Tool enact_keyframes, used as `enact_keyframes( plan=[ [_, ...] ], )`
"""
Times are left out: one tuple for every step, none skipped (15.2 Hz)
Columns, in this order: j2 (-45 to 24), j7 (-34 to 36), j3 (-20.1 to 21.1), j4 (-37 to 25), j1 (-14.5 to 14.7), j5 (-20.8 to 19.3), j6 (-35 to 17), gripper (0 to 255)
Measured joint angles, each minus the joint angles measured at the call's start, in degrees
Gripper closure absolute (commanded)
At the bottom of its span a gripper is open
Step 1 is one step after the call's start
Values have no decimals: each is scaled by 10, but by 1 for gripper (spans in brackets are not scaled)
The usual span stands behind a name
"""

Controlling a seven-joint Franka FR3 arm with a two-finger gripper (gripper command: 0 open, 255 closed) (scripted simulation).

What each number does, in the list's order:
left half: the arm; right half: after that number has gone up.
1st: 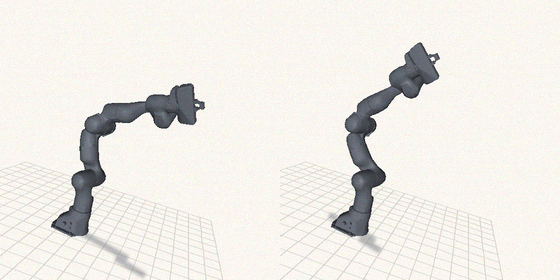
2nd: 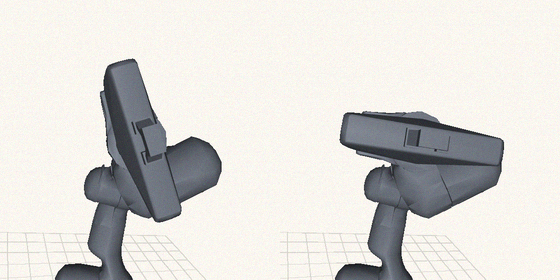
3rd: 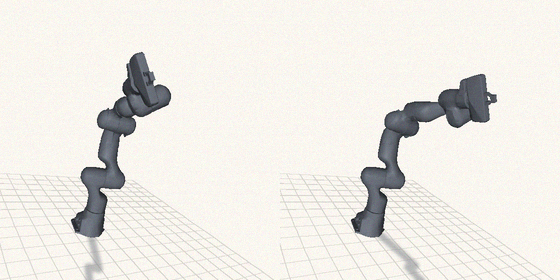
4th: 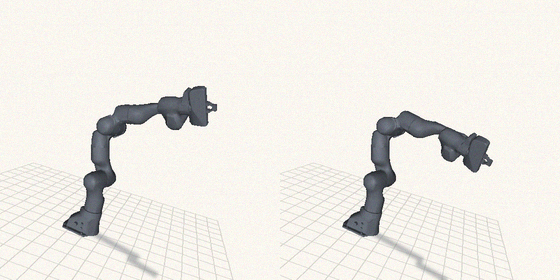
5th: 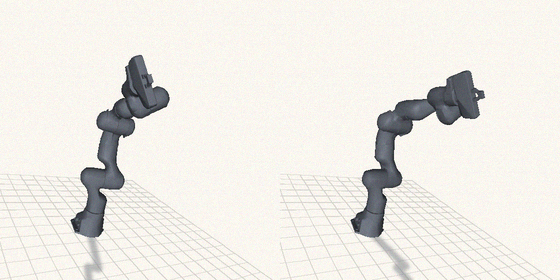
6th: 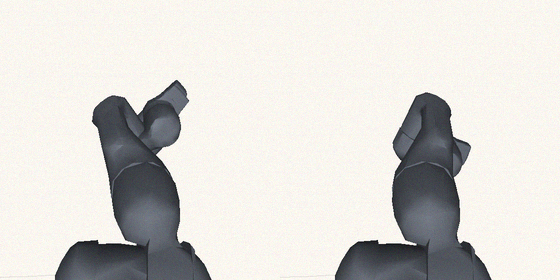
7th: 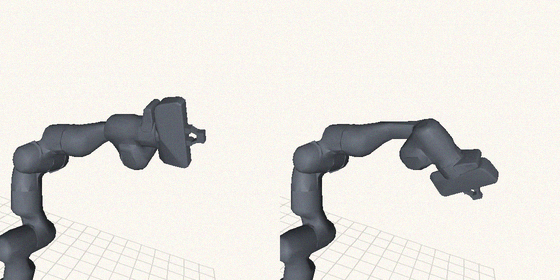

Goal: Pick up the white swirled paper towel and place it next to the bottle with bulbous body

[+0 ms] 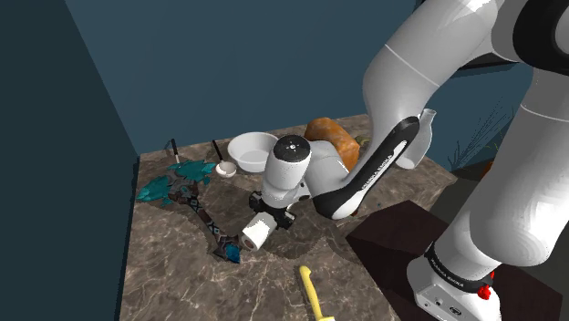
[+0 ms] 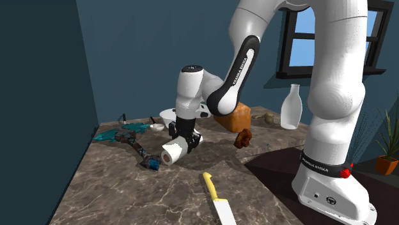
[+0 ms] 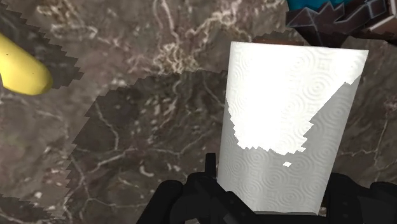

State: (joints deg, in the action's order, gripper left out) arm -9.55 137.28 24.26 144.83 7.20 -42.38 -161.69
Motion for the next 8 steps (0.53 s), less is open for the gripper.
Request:
enact_keyframes(
  plan=[
    [0, 0, 0, 0, 0, 0, 0, 255],
    [0, 0, 0, 0, 0, 0, 0, 255],
    [0, 0, 0, 0, 0, 0, 0, 255],
    [0, 0, 0, 0, 0, 0, 0, 255],
    [0, 0, 0, 0, 0, 0, 0, 255],
    [0, 0, 0, 0, 0, 0, 0, 255],
    [0, 0, 0, 0, 0, 0, 0, 255],
    [5, -8, 4, 2, -2, 9, 2, 255]
  ],
)
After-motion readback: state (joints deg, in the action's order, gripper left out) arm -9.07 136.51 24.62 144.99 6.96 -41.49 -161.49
